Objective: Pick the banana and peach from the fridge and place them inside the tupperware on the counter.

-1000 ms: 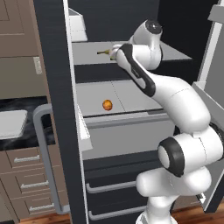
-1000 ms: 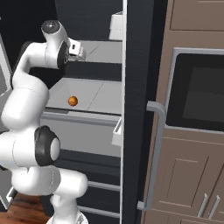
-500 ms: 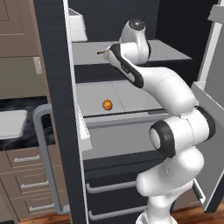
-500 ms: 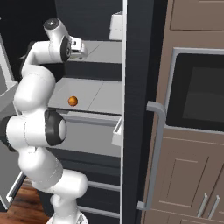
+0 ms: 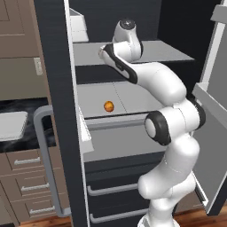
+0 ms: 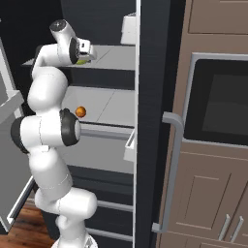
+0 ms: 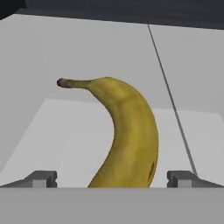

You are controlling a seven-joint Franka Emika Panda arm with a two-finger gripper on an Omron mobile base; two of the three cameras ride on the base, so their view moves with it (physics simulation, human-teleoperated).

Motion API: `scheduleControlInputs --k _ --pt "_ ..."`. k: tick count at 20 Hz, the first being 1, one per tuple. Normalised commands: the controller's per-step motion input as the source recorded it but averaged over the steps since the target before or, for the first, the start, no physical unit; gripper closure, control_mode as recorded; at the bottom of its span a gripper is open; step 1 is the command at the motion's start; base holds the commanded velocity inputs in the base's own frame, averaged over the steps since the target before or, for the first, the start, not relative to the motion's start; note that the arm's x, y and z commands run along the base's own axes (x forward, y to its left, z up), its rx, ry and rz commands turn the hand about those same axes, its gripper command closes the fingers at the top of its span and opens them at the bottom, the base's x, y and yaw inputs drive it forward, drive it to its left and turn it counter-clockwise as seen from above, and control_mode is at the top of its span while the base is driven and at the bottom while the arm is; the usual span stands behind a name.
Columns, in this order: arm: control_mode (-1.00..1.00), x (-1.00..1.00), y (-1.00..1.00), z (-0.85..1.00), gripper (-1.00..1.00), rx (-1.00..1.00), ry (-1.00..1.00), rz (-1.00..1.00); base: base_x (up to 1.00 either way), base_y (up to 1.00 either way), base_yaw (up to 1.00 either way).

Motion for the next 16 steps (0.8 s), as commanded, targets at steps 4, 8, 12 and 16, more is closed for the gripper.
scheduleControlInputs --k 4,8,12,16 --pt "-1.0 0.48 0.11 0.0 -1.0 0.0 0.0 0.0 0.0 0.0 0.0" --pt "-1.0 0.44 0.01 -0.04 -1.0 0.0 0.0 0.0 0.0 0.0 0.0" --pt "-1.0 0.18 -0.02 -0.22 -1.0 0.0 0.0 0.0 0.0 0.0 0.0" --pt "-1.0 0.08 -0.01 -0.39 1.0 0.0 0.0 0.0 0.0 0.0 0.0"
